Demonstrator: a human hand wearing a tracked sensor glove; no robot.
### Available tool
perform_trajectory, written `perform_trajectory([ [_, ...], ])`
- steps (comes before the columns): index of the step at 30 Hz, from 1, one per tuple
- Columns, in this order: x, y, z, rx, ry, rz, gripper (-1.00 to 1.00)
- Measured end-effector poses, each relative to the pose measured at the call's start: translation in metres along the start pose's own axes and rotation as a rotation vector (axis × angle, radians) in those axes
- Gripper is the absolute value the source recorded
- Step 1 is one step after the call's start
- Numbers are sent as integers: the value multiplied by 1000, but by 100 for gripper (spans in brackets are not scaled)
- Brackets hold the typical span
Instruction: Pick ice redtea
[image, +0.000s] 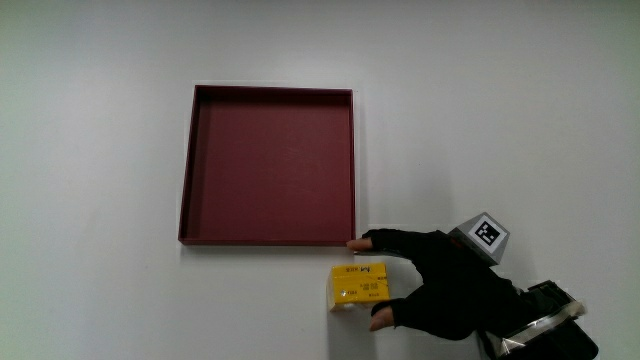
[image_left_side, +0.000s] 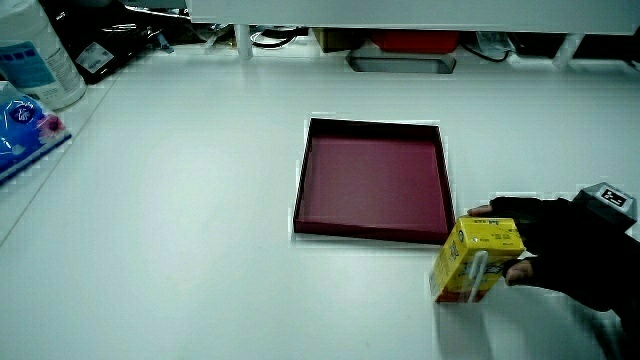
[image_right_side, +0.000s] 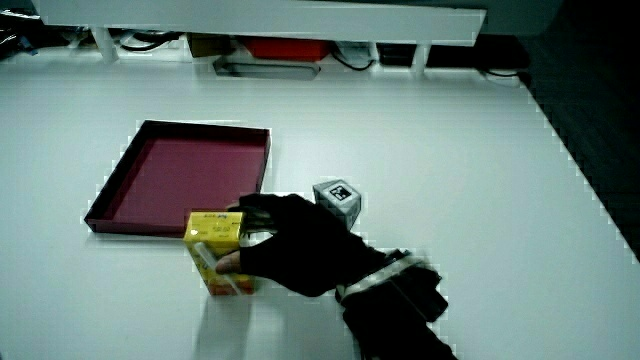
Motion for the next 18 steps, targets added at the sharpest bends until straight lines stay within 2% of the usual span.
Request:
perform_trajectory([
  [8, -1, 1, -5, 15, 19, 19, 64],
  [10, 1, 0, -4, 22, -2, 20, 71],
  [18, 1, 0, -5, 50, 13, 45, 100],
])
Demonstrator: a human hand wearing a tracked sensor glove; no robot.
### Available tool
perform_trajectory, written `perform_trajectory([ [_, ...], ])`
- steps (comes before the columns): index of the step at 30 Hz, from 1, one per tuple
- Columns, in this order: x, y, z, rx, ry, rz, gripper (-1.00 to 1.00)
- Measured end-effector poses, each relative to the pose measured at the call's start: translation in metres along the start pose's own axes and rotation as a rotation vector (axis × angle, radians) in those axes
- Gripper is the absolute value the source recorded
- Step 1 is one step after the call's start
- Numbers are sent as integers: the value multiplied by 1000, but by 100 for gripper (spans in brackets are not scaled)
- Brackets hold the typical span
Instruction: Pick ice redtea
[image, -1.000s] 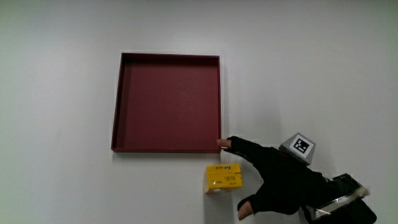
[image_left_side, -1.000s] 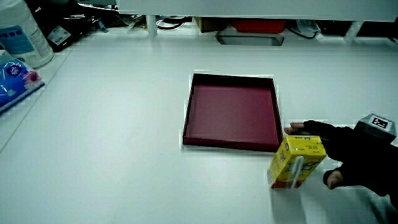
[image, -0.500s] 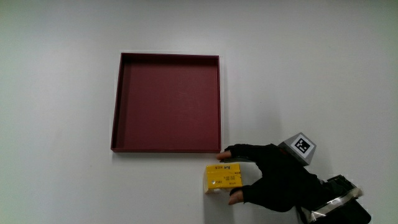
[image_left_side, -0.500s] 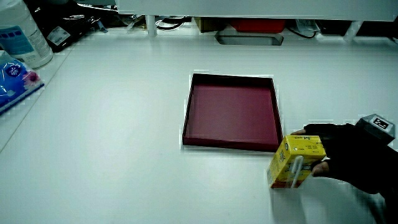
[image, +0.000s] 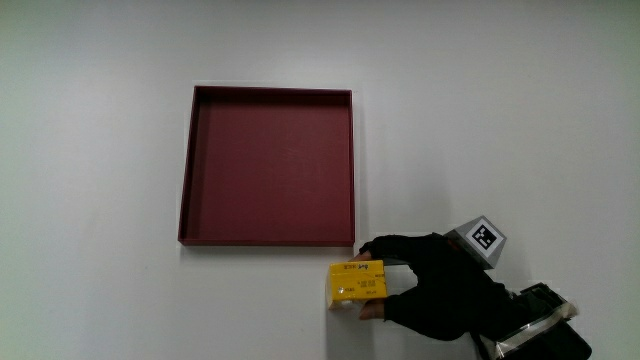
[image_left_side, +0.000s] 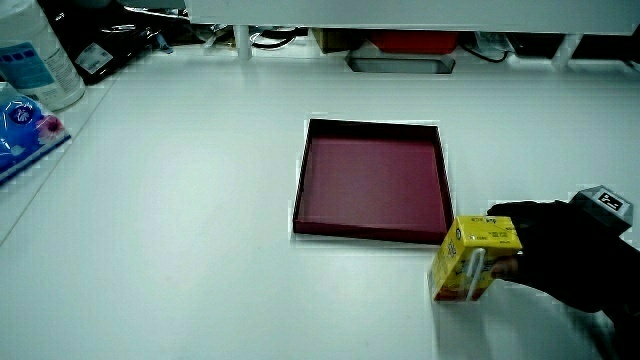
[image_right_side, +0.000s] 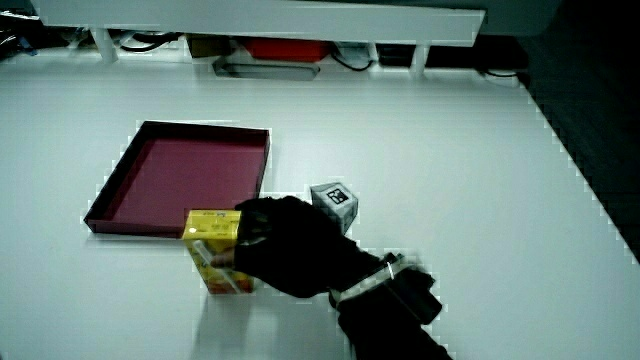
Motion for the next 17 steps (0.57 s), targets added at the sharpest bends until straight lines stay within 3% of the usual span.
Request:
perform_trajectory([
  [3, -1, 2, 0, 11, -25, 13, 100],
  [7, -9, 8, 0, 4, -7, 50, 100],
  [12, -29, 27, -1, -1, -38, 123, 100],
  [17, -51, 47, 2, 32, -55, 197, 100],
])
